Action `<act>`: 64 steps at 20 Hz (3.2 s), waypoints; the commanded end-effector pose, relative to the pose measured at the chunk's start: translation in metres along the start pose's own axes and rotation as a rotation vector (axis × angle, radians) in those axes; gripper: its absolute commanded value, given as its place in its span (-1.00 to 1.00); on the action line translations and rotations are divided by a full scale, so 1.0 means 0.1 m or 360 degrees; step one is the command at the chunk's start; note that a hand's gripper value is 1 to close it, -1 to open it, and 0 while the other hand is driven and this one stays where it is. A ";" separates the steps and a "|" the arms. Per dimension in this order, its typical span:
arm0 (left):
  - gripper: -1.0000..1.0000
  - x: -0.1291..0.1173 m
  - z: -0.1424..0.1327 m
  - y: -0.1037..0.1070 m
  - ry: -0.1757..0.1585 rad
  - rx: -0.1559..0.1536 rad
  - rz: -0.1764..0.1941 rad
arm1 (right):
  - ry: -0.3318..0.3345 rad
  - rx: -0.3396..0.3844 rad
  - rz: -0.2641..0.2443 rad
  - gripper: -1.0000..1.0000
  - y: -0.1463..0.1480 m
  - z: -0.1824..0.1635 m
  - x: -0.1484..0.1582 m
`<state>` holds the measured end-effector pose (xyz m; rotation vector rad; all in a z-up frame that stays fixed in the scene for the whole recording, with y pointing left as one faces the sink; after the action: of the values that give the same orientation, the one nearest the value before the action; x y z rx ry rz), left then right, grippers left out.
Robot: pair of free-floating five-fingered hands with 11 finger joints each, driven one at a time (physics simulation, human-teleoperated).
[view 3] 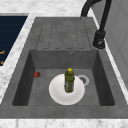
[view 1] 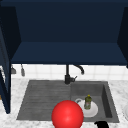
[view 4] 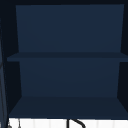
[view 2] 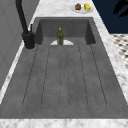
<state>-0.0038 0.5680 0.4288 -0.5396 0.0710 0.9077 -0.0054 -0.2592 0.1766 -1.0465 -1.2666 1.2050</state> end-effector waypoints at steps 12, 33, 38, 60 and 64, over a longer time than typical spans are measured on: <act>-1.00 0.10 -0.73 -0.02 0.0226 0.0017 0.0027 | 0.0000 0.0000 0.0000 0.00 0.00 0.00 0.00; -1.00 -0.35 -1.48 -0.37 0.0269 0.0116 0.0255 | 0.0000 0.0000 0.0000 0.00 0.00 0.00 0.00; -1.00 -0.47 -1.68 -0.47 0.0268 0.0133 0.0316 | 0.0000 0.0000 0.0000 0.00 0.00 0.00 0.00; -1.00 -0.67 -2.06 -0.88 0.0337 0.0177 0.0535 | 0.0000 0.0000 0.0000 0.00 0.00 0.00 0.00; -1.00 -0.64 -2.09 -0.95 0.0371 0.0170 0.0564 | 0.0000 0.0000 0.0000 0.00 0.00 0.00 0.00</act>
<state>0.0577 0.3779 0.3054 -0.5674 0.2941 1.1628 -0.0054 -0.2592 0.1766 -1.0465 -1.2666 1.2050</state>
